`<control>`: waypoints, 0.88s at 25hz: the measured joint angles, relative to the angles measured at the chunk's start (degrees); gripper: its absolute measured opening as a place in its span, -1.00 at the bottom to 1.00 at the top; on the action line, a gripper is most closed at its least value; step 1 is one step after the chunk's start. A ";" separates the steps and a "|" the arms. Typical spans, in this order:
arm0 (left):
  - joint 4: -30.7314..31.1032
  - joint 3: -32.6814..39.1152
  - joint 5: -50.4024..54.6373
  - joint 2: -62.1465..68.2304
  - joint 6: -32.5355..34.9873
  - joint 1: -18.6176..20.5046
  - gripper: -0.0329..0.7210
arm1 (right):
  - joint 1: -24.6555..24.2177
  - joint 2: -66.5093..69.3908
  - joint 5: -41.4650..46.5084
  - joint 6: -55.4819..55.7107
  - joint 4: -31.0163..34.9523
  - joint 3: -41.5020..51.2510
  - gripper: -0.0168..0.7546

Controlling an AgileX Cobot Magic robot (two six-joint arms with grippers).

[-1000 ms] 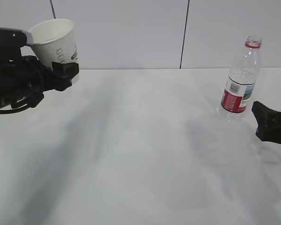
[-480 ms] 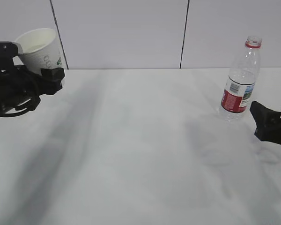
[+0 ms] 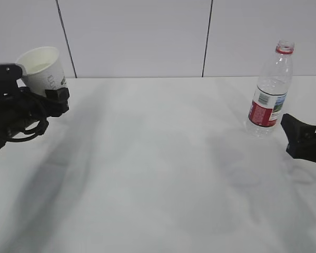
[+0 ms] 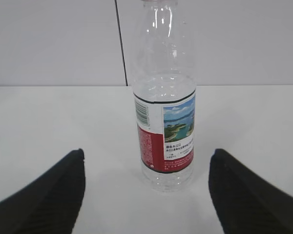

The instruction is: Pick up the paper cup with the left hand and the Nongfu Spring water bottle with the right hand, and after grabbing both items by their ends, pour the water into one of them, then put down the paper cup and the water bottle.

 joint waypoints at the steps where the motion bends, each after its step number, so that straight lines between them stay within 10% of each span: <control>1: -0.47 0.00 -0.64 0.68 0.00 0.00 0.38 | 0.00 0.00 0.00 0.00 0.00 0.00 0.58; 22: -2.44 -5.32 -7.12 12.99 0.00 0.03 0.37 | 0.00 0.00 0.00 0.11 -0.90 0.00 0.58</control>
